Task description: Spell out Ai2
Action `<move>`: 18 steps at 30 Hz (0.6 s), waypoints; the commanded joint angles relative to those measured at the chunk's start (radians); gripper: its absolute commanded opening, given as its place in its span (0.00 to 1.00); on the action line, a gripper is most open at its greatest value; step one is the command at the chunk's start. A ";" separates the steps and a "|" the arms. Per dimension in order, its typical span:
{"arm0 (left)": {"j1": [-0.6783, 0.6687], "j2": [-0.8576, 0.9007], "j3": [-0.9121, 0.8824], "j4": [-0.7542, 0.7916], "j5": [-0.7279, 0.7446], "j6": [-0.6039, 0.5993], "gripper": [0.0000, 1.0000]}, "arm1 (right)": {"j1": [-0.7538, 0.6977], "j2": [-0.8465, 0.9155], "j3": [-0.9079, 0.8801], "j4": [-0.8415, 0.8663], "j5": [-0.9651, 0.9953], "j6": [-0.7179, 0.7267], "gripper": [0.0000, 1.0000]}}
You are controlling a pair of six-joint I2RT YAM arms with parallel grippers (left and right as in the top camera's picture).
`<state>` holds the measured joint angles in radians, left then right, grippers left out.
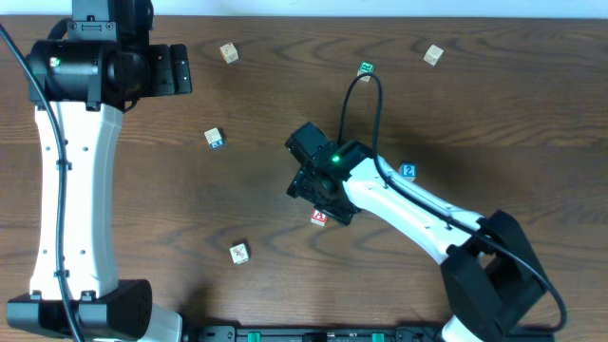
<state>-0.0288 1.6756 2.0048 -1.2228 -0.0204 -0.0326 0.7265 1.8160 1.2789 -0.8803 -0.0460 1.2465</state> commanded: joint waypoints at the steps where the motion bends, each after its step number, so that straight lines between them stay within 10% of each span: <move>1: 0.000 0.003 0.002 0.002 -0.016 0.000 0.95 | -0.005 0.019 0.021 -0.018 0.011 0.016 0.87; 18: 0.000 0.003 0.003 0.001 -0.016 0.000 0.95 | -0.005 0.089 0.021 -0.034 0.015 0.031 0.88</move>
<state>-0.0288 1.6756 2.0048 -1.2224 -0.0269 -0.0322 0.7265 1.8740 1.2819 -0.9112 -0.0452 1.2572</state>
